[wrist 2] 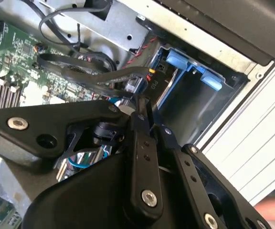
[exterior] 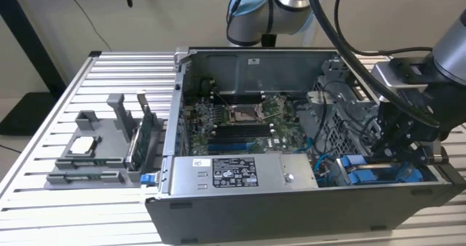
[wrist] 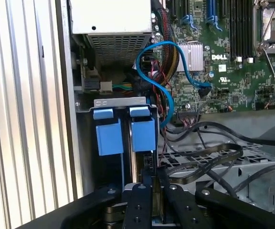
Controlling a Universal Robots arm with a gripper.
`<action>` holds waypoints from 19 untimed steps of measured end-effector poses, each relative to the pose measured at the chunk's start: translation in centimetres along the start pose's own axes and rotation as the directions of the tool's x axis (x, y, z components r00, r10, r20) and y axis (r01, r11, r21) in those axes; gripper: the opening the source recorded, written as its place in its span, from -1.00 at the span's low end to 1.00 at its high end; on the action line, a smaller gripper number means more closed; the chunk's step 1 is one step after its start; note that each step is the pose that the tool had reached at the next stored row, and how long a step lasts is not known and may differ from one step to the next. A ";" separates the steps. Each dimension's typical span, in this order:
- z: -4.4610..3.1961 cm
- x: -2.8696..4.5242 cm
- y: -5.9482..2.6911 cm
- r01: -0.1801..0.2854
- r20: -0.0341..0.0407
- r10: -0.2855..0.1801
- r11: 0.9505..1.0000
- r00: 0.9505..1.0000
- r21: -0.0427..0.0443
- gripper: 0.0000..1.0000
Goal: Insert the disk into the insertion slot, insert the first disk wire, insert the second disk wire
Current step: 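Insert the second disk wire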
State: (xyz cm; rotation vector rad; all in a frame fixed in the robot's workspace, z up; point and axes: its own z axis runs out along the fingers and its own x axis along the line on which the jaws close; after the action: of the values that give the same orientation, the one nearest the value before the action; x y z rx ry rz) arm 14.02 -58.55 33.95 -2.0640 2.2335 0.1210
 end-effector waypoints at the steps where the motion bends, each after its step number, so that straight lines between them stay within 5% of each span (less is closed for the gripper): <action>1: 0.05 0.00 0.00 -0.001 0.000 0.001 1.000 1.000 0.000 -0.67; 8: 0.50 0.07 0.02 -0.007 -0.002 0.007 1.000 1.000 0.000 -0.67; 11: 0.55 0.06 0.01 -0.011 0.003 0.011 1.000 1.000 0.000 -0.67; 19: -0.59 -0.07 0.03 -0.016 0.010 0.016 1.000 1.000 0.000 -0.51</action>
State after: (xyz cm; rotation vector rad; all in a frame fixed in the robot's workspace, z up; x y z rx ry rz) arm 13.98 -58.56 34.55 -2.0415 2.2444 0.1330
